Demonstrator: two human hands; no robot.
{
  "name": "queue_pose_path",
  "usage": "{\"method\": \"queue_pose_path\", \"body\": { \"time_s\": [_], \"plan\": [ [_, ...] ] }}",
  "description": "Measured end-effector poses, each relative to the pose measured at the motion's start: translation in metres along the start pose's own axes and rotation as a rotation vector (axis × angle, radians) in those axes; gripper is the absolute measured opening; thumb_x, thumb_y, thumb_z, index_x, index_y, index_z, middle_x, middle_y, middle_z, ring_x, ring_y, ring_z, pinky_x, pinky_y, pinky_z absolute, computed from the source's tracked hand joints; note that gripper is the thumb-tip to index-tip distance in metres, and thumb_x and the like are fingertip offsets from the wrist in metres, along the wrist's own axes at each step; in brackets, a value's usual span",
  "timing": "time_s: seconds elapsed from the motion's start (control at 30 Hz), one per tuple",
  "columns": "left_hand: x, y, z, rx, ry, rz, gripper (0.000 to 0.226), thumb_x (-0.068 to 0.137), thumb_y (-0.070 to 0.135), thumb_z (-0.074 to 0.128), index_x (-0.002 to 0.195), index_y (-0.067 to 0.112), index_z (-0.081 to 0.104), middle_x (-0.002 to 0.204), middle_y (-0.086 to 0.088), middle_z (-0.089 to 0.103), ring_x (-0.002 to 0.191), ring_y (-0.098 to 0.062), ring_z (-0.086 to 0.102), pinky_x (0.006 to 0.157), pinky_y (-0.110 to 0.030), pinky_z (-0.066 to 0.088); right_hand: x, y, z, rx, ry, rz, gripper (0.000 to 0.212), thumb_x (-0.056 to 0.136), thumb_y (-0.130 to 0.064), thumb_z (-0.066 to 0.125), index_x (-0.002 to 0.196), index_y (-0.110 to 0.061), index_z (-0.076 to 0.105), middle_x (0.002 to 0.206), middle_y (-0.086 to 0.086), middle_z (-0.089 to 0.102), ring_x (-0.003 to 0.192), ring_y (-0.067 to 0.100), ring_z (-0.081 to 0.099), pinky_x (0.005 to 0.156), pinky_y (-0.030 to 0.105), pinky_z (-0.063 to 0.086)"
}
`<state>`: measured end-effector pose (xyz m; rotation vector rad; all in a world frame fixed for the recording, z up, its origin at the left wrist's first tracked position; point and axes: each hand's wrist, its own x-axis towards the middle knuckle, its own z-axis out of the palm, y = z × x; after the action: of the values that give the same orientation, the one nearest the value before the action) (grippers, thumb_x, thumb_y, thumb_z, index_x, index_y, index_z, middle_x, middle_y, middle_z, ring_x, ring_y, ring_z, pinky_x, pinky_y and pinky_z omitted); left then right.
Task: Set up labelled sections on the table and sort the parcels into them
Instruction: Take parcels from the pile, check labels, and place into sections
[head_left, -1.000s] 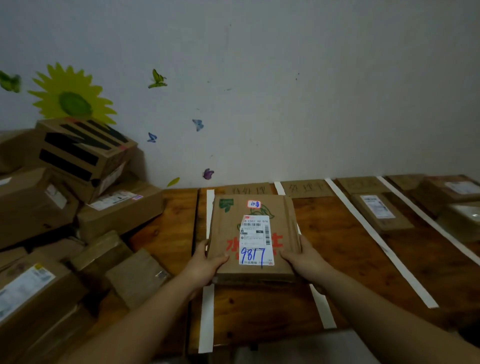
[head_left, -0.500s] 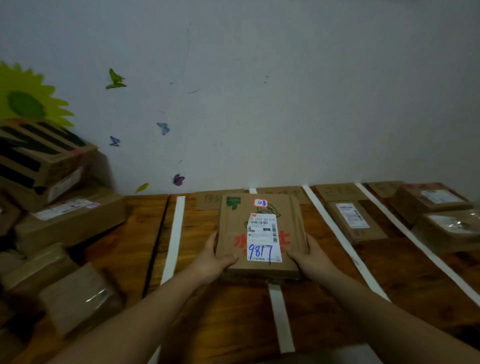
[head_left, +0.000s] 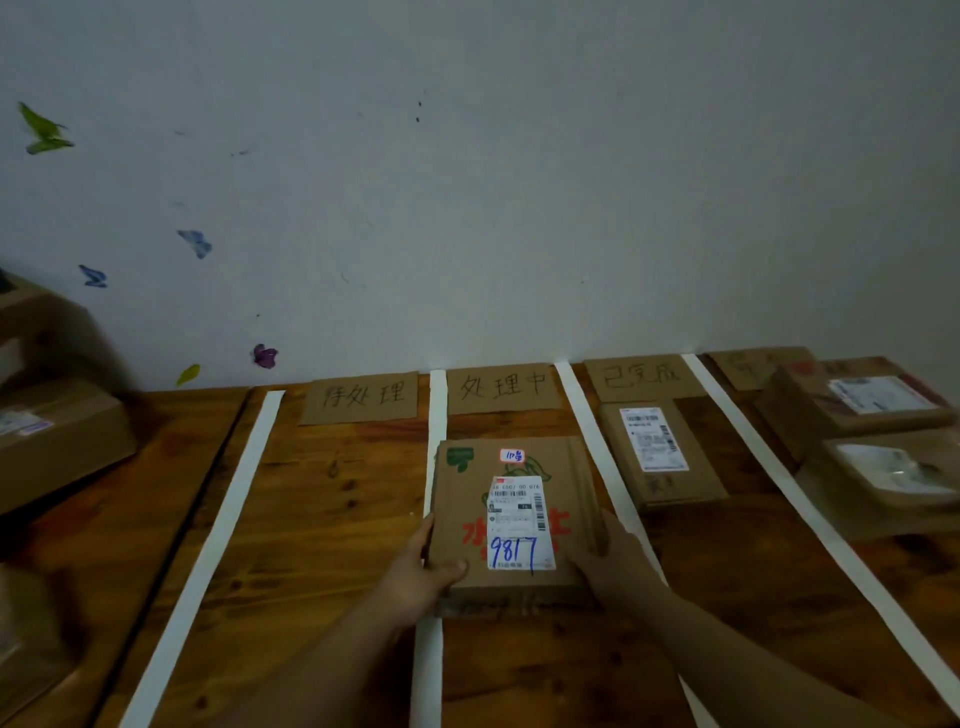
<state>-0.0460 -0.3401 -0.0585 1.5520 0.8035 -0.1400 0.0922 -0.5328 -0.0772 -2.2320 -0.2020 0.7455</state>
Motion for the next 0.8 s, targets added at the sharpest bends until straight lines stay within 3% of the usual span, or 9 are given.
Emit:
{"method": "queue_pose_path", "body": {
  "time_s": [0.1,0.23,0.33,0.4,0.5,0.6,0.67,0.73,0.8],
  "plan": [
    [0.008,0.001,0.005,0.106,0.006,-0.003,0.089,0.085,0.013,0.067,0.151,0.027,0.008,0.139,-0.004,0.047,0.116,-0.018,0.054,0.082,-0.025,0.056,0.014,0.01,-0.001,-0.011,-0.025,-0.006,0.084,0.083,-0.051,0.063,0.149,-0.021,0.022,0.148,0.007,0.039,0.133,0.028,0.04,0.109,0.05,0.036],
    [0.013,0.015,0.014,0.275,-0.052,0.017,0.101,0.082,0.01,0.07,0.15,0.025,-0.003,0.143,0.0,0.041,0.113,-0.008,0.045,0.063,-0.002,0.045,0.021,0.011,-0.003,0.024,-0.041,-0.096,0.088,0.078,-0.043,0.074,0.148,-0.027,0.023,0.138,-0.004,0.043,0.129,0.02,0.042,0.108,0.045,0.037],
    [0.019,0.023,0.019,0.329,-0.027,0.044,0.099,0.084,0.005,0.067,0.149,0.021,-0.005,0.144,-0.002,0.039,0.119,-0.009,0.041,0.063,0.003,0.041,0.038,0.017,-0.002,0.032,-0.073,-0.128,0.104,0.05,-0.072,0.079,0.138,-0.046,0.032,0.133,-0.012,0.05,0.124,0.016,0.048,0.104,0.05,0.042],
    [0.027,0.025,0.019,0.368,-0.006,0.053,0.095,0.083,0.003,0.067,0.15,0.02,0.002,0.132,0.007,0.044,0.112,-0.004,0.039,0.064,0.004,0.041,0.051,0.022,-0.001,0.038,-0.102,-0.151,0.109,0.044,-0.079,0.075,0.138,-0.049,0.029,0.135,-0.011,0.048,0.125,0.017,0.047,0.103,0.052,0.042],
    [0.038,0.027,0.017,0.41,0.027,0.059,0.087,0.082,0.004,0.069,0.148,0.021,0.014,0.117,0.021,0.043,0.112,-0.001,0.041,0.074,-0.001,0.042,0.052,0.006,-0.007,-0.011,-0.104,-0.147,0.116,0.046,-0.076,0.074,0.144,-0.045,0.02,0.143,-0.008,0.037,0.131,0.021,0.038,0.108,0.053,0.034],
    [0.043,0.034,0.013,0.482,0.058,0.047,0.082,0.083,0.012,0.07,0.147,0.021,0.019,0.136,0.007,0.045,0.122,-0.009,0.044,0.078,-0.006,0.041,0.053,-0.008,-0.014,-0.095,-0.122,-0.132,0.117,0.055,-0.066,0.078,0.148,-0.036,0.015,0.15,0.002,0.029,0.137,0.028,0.031,0.11,0.052,0.03],
    [0.039,0.042,0.008,0.513,0.083,0.03,0.078,0.082,0.025,0.071,0.145,0.019,0.025,0.141,0.001,0.044,0.127,-0.016,0.044,0.089,-0.013,0.042,0.057,-0.015,-0.018,-0.173,-0.109,-0.128,0.112,0.061,-0.058,0.078,0.149,-0.032,0.015,0.153,0.006,0.022,0.14,0.031,0.024,0.112,0.054,0.027],
    [0.03,0.052,-0.006,0.541,0.138,0.01,0.076,0.085,0.032,0.067,0.147,0.021,0.024,0.147,-0.003,0.038,0.132,-0.021,0.041,0.098,-0.025,0.039,0.057,-0.028,-0.022,-0.253,-0.067,-0.172,0.097,0.065,-0.053,0.077,0.145,-0.03,0.026,0.153,0.006,0.025,0.141,0.03,0.024,0.112,0.053,0.028],
    [0.015,0.059,-0.029,0.572,0.216,-0.01,0.076,0.088,0.033,0.062,0.149,0.024,0.018,0.152,-0.004,0.03,0.136,-0.024,0.035,0.103,-0.034,0.036,0.048,-0.049,-0.024,-0.298,-0.04,-0.237,0.071,0.072,-0.051,0.072,0.132,-0.028,0.042,0.143,0.0,0.039,0.134,0.023,0.033,0.107,0.041,0.035]
  ]
}}
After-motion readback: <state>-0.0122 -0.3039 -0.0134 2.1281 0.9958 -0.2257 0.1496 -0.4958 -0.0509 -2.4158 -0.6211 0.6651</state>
